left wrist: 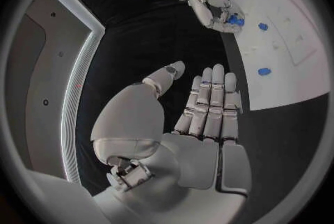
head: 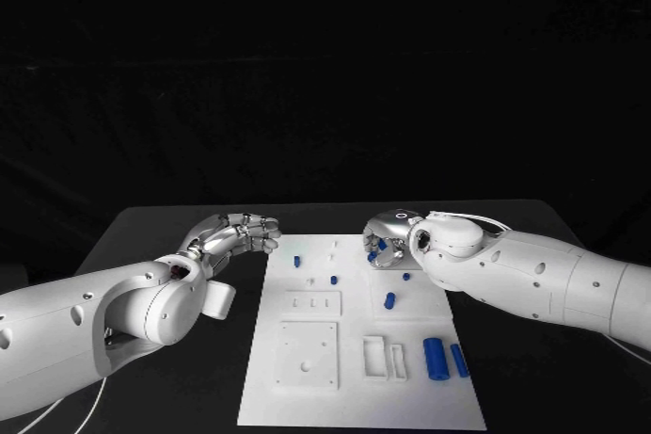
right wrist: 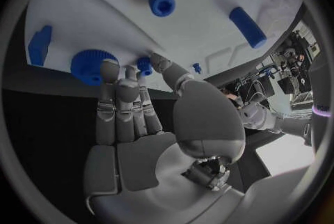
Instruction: Assemble the parts on the task board
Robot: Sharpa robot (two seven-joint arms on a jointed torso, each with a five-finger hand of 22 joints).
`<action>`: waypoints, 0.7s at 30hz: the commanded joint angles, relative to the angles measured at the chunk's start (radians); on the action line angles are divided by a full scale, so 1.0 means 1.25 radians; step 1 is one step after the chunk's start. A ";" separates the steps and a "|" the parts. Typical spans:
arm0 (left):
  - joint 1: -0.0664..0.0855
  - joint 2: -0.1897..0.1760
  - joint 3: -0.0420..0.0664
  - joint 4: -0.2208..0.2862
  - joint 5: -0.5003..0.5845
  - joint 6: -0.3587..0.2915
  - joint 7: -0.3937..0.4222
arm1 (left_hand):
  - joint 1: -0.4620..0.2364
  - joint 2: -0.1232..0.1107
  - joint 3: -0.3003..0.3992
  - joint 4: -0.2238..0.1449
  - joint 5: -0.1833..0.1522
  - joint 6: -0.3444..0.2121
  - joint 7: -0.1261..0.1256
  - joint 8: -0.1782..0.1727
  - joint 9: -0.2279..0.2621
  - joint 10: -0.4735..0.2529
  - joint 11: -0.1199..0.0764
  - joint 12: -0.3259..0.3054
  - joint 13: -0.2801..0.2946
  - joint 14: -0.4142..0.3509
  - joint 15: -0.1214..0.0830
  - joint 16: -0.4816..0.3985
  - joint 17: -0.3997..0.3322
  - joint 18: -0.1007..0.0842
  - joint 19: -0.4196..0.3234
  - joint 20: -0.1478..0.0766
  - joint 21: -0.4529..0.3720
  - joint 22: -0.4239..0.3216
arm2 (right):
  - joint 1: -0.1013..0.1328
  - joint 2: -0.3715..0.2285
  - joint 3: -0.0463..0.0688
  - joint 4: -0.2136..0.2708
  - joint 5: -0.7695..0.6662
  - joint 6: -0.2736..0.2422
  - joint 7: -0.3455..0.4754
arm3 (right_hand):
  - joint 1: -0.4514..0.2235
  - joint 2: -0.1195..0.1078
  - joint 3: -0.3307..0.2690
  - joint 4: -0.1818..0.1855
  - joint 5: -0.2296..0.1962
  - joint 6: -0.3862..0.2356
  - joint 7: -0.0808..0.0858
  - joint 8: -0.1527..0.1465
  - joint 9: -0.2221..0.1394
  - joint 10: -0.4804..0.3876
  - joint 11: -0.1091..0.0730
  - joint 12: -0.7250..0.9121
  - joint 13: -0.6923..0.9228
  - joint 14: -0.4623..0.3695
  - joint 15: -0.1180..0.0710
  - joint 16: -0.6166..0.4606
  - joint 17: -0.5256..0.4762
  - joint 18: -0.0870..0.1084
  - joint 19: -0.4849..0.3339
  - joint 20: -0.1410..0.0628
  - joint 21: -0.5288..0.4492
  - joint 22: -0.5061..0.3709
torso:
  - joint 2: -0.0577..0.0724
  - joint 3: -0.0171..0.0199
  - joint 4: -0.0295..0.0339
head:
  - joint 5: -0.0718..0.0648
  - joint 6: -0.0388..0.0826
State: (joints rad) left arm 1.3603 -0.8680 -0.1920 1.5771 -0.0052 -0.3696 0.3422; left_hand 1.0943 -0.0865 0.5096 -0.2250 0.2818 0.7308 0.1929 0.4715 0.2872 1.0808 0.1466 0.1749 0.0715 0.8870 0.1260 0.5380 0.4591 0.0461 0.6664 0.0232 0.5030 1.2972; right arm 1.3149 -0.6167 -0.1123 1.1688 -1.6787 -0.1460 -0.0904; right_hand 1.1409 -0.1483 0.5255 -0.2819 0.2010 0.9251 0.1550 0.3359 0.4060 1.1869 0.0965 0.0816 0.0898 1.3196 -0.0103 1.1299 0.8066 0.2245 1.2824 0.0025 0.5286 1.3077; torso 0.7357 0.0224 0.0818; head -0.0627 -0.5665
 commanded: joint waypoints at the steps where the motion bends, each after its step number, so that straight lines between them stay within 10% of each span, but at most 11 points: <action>1: 0.001 0.002 0.001 -0.001 -0.005 0.016 0.002 | -0.009 0.001 0.001 -0.003 -0.005 -0.001 0.002 -0.004 -0.001 0.000 0.003 -0.002 -0.001 -0.005 -0.001 -0.005 -0.001 0.003 -0.006 0.000 -0.001 0.001 | -0.006 0.001 -0.004 -0.001 -0.007 0.019 0.004 | -0.002 0.010 0.014 0.001 -0.018 0.009 -0.004 0.007 0.002 0.009 -0.001 0.001 -0.001 -0.001 -0.006 0.005 -0.002 0.030 0.001 -0.006 0.005 0.017 | 0.004 0.0011 -0.0005 | 0.001 0.002; 6: 0.001 0.002 0.001 -0.002 -0.005 0.018 0.000 | -0.010 0.001 0.002 -0.003 -0.006 -0.001 0.002 -0.004 -0.001 -0.001 0.004 -0.002 -0.001 -0.005 -0.001 -0.005 -0.001 0.003 -0.006 0.001 -0.001 0.001 | -0.006 0.002 -0.004 -0.001 -0.008 0.014 0.003 | 0.004 0.026 0.092 0.027 -0.118 0.025 -0.011 0.013 0.008 0.042 -0.012 0.013 0.010 -0.001 -0.017 0.010 -0.008 0.030 0.002 -0.006 0.007 0.016 | 0.008 0.0016 -0.0011 | 0.002 0.006; 13: 0.001 0.003 0.001 -0.004 -0.005 0.018 -0.005 | -0.011 0.004 0.003 -0.002 -0.006 -0.002 0.003 -0.005 -0.001 -0.002 0.004 -0.003 -0.001 -0.005 -0.001 -0.005 -0.001 0.004 -0.006 0.001 -0.001 0.001 | -0.006 0.000 -0.004 0.001 -0.034 -0.030 -0.015 | 0.003 0.013 0.233 0.073 -0.122 0.059 -0.027 0.037 0.036 0.090 -0.033 0.029 0.042 -0.005 -0.039 0.021 -0.014 0.030 0.006 -0.006 0.029 0.020 | 0.012 0.0022 -0.0011 | 0.002 0.011; 21: 0.001 0.004 0.001 -0.005 -0.005 0.019 -0.009 | -0.011 0.004 0.005 -0.004 -0.006 -0.003 0.003 -0.005 -0.001 -0.003 0.005 -0.004 -0.001 -0.005 -0.001 -0.005 -0.001 0.004 -0.006 0.001 -0.001 0.002 | -0.006 -0.001 -0.004 0.012 -0.043 -0.076 -0.026 | -0.002 0.001 0.258 0.066 -0.122 0.068 -0.034 0.049 0.059 0.120 -0.046 0.045 0.077 -0.008 -0.050 0.023 -0.019 0.030 0.002 -0.009 0.052 0.020 | 0.015 0.0031 -0.0005 | 0.003 0.016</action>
State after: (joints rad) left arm 1.3603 -0.8661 -0.1921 1.5700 -0.0054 -0.3642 0.3309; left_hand 1.0906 -0.0829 0.5123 -0.2277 0.2778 0.7308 0.1929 0.4715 0.2865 1.0808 0.1466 0.1749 0.0708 0.8871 0.1260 0.5381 0.4592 0.0458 0.6664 0.0233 0.5030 1.2979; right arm 1.3146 -0.6187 -0.1127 1.1804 -1.7106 -0.2169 -0.1062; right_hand 1.1291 -0.1455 0.8413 -0.1984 0.0422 1.0045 0.1112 0.3920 0.4450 1.2623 0.0571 0.1353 0.1784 1.3276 -0.0466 1.1532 0.7835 0.2163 1.2877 -0.0042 0.5905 1.3075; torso 0.7524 0.0256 0.0812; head -0.0596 -0.5487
